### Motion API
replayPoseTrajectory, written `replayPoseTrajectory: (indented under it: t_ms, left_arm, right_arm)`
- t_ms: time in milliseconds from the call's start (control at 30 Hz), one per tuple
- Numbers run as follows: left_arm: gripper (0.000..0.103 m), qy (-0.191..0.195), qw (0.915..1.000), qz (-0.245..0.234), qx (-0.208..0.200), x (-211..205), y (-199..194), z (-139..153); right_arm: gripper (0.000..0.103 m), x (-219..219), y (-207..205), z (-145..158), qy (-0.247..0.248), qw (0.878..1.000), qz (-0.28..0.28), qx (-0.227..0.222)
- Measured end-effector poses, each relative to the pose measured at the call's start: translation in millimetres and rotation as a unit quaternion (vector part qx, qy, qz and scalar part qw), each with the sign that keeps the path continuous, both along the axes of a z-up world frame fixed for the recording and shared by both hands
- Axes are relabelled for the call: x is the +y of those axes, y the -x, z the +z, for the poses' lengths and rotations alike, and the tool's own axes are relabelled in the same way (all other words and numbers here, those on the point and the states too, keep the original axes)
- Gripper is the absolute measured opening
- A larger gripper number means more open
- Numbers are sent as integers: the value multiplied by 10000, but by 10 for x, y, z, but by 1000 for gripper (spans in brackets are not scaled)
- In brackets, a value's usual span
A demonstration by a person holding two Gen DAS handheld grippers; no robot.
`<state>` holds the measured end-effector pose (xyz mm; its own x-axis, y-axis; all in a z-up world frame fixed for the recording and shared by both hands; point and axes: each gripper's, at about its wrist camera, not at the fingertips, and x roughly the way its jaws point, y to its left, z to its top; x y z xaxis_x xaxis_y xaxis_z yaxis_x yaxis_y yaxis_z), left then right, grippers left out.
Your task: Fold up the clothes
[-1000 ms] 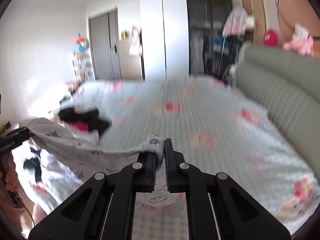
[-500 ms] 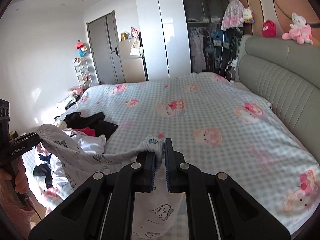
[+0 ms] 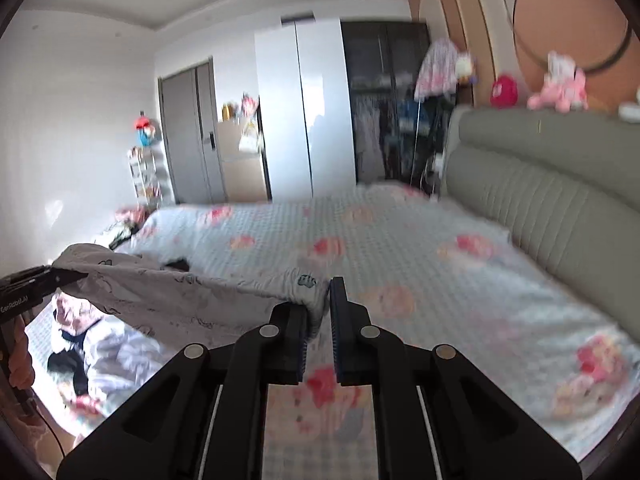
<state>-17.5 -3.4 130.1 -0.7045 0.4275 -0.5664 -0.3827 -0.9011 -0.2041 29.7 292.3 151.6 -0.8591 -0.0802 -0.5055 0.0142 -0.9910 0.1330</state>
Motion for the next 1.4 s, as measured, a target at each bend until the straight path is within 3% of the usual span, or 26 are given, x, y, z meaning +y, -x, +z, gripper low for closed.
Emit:
replayPoseTrajectory:
  t_ms: [67, 100, 200, 300, 333, 367, 400, 467, 700, 833, 1033, 1133, 1200, 1233, 1400]
  left_arm:
    - [10, 125, 9933, 19, -1146, 9, 40, -836]
    - [9, 227, 9888, -31, -1475, 44, 2, -1126]
    - [10, 506, 9761, -260, -2096, 180, -179, -1759]
    - [13, 553, 9685, -297, -2409, 223, -219, -2013]
    - [16, 569, 9660, -275, -2509, 217, -214, -2074]
    - [26, 590, 9650, -236, -2546, 202, -200, -2105]
    - [48, 613, 9647, -194, -2555, 187, -183, -2127]
    - [70, 691, 9701, -188, -2317, 168, -190, -2089]
    - [70, 903, 9800, -748, -1608, 284, -277, -1863]
    - [70, 619, 9793, -1050, -1617, 455, -234, -1787]
    - [65, 516, 9748, -1332, -1714, 905, -101, -1896]
    - [48, 773, 9760, -1041, -1751, 1062, 5, -1984]
    - [14, 1075, 9770, -653, -1724, 1067, 121, -2002]
    - [7, 1229, 9766, -457, -1706, 1064, 182, -2006]
    - [5, 526, 9897, -234, -1314, 784, 267, -1491]
  right_arm:
    - [7, 51, 51, -771, 449, 9932, 51, -1075]
    - [7, 56, 45, -1043, 587, 9880, 57, -1427]
    - [7, 28, -49, -1431, 664, 9815, 43, -1796]
    - [8, -2, -127, -1756, 698, 9752, 42, -2100]
    - [8, -14, -122, -1747, 631, 9760, 68, -2082]
    - [8, -32, -115, -1729, 546, 9770, 96, -2058]
    - [8, -59, -105, -1701, 438, 9782, 124, -2027]
    - [8, -132, -96, -1648, 302, 9797, 155, -1975]
    - [8, -209, -63, -1656, 374, 9771, 274, -2079]
    - [8, -312, -34, -1593, 412, 9778, 456, -2005]
    - [8, -514, -9, -1448, 315, 9798, 813, -1802]
    - [8, -530, -13, -1436, 318, 9792, 914, -1781]
    - [8, -519, -27, -1456, 311, 9789, 939, -1786]
    - [8, -507, -33, -1487, 306, 9782, 947, -1825]
    - [8, -469, -1, -1829, 556, 9657, 1058, -2304]
